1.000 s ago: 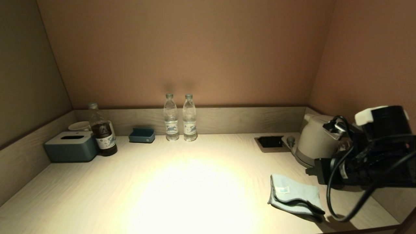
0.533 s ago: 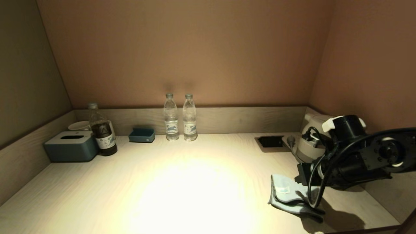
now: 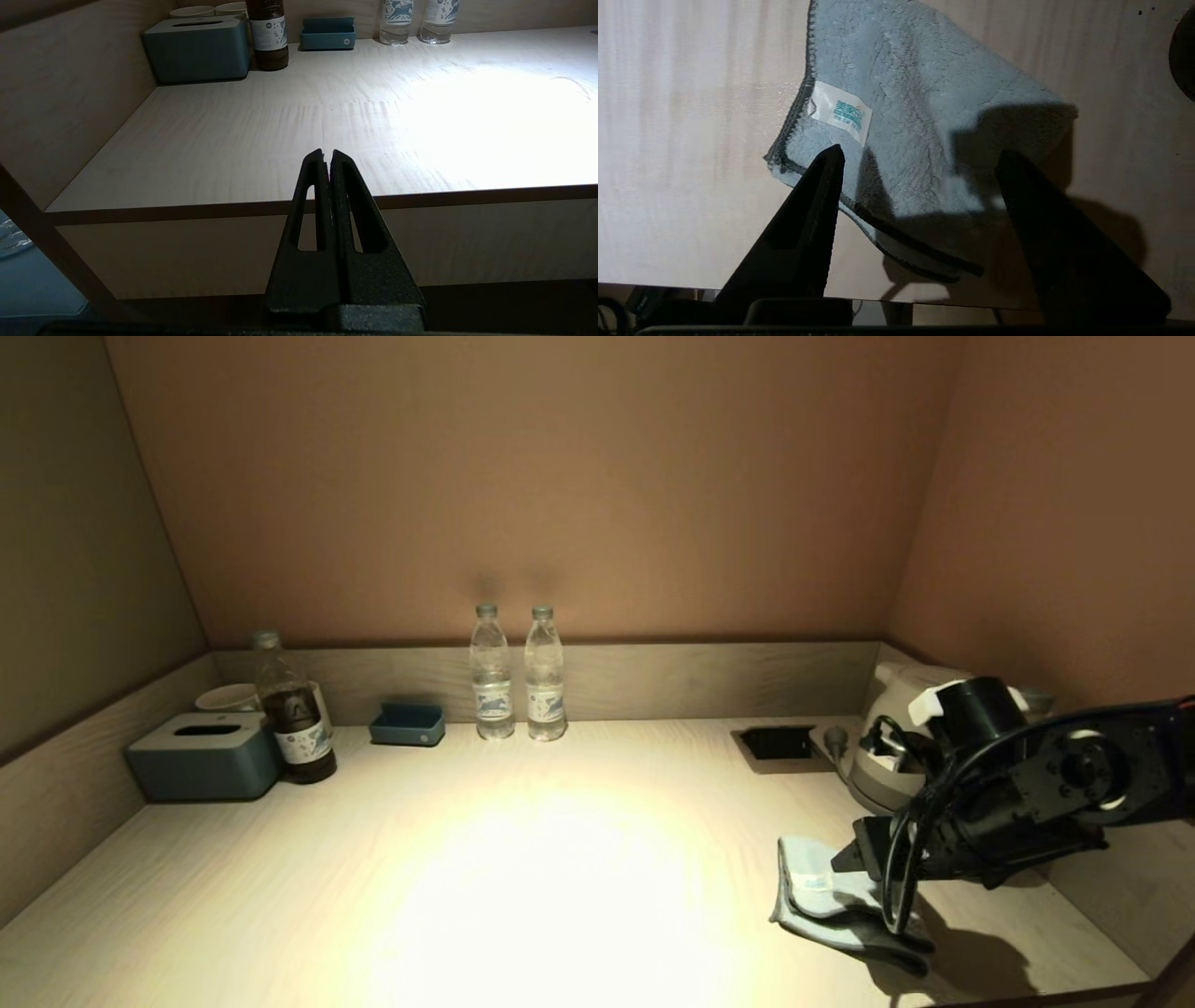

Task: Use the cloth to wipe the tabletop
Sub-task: Pick up the tablecloth

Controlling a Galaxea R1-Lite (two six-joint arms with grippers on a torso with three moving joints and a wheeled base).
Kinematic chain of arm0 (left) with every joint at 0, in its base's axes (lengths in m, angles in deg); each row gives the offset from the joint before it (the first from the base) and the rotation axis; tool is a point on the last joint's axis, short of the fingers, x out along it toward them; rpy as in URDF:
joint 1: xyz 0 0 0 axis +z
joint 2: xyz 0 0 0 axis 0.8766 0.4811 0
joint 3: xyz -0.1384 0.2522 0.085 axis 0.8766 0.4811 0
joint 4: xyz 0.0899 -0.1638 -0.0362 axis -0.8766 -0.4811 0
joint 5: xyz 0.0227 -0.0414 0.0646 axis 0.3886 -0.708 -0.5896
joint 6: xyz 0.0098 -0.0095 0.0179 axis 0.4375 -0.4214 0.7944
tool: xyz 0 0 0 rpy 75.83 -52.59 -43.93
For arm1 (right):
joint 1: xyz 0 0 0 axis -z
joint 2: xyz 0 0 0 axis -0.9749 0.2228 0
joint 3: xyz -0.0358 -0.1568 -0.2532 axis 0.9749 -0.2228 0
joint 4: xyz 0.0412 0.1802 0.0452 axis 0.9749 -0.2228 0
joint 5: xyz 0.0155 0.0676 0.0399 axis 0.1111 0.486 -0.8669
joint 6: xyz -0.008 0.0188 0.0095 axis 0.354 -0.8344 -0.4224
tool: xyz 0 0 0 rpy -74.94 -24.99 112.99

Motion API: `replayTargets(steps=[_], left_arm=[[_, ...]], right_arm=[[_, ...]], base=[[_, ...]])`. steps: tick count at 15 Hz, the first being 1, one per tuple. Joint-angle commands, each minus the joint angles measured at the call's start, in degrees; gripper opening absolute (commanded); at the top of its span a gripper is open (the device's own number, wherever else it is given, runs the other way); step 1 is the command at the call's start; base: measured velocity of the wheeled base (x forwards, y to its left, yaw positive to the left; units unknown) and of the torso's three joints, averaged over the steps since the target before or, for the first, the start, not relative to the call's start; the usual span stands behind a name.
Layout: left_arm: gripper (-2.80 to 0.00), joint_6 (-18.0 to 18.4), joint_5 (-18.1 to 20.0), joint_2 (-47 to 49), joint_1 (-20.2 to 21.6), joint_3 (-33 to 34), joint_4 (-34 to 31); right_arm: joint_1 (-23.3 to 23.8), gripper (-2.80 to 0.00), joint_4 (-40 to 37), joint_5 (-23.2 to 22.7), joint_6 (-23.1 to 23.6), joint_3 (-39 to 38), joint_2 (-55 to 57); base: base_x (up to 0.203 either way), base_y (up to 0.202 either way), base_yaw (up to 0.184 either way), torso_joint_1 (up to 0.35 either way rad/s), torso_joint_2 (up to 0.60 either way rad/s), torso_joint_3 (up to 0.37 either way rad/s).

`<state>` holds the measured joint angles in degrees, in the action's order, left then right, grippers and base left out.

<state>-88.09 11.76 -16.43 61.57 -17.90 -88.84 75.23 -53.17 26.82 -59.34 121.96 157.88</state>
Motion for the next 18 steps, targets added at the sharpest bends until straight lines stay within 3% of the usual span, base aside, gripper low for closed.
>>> replayTargets(steps=[1,9,12,18], left_arm=[[-2.80,0.02,0.00,-0.02,0.02,0.00,0.01],[-2.80,0.02,-0.02,-0.02,0.02,0.00,0.01],[-2.80,0.02,0.03,-0.02,0.02,0.00,0.01],[-2.80,0.02,-0.02,-0.02,0.02,0.00,0.01]], right_arm=[[-0.05,0.00,-0.78,5.87,-0.05,0.28,1.25],[-1.33,0.00,-1.20,5.86,-0.28,1.04,2.79],[-4.40,0.00,-0.96,5.74,-0.74,0.99,4.26],[-4.25,0.00,-0.86,5.69,-2.23,2.81,7.89]], base=[[0.000,0.000,0.000,0.000,0.00,0.000],[0.000,0.000,0.000,0.000,0.00,0.000],[0.000,0.000,0.000,0.000,0.00,0.000],[0.000,0.000,0.000,0.000,0.00,0.000]])
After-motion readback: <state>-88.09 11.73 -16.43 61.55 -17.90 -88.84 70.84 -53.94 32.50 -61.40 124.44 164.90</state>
